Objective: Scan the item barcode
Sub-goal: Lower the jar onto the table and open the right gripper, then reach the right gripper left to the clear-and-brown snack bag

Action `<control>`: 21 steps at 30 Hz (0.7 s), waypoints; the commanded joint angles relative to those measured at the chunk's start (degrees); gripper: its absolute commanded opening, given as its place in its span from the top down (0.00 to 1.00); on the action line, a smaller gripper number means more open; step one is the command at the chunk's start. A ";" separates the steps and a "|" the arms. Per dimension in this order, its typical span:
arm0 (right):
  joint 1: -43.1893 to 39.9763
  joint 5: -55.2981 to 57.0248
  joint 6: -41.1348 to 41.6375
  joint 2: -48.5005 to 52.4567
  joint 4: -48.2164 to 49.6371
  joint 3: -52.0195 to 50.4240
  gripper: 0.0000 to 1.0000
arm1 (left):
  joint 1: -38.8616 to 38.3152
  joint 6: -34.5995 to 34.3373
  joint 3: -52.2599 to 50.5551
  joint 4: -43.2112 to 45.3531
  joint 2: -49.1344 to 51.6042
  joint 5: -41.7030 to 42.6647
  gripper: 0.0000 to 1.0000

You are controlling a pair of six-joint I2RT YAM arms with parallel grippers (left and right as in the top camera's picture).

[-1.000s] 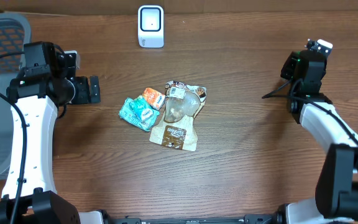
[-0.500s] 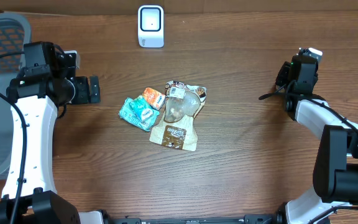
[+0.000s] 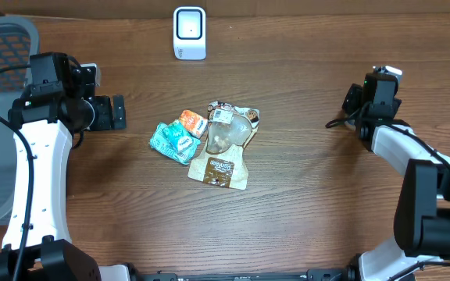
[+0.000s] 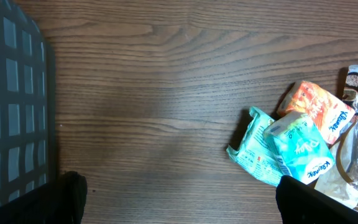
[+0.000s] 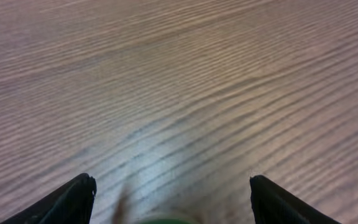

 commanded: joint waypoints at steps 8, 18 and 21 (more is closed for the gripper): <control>-0.39 -12.20 -0.76 -13.07 -6.73 2.49 0.16 | -0.07 1.46 0.42 0.09 0.00 0.85 0.00; 8.09 -36.04 4.13 -15.15 -35.78 17.29 0.19 | -0.07 1.46 0.42 0.09 0.00 0.85 0.01; 12.13 -39.12 9.55 -14.62 -40.06 16.92 0.13 | -0.07 1.46 0.42 0.09 0.00 0.85 0.00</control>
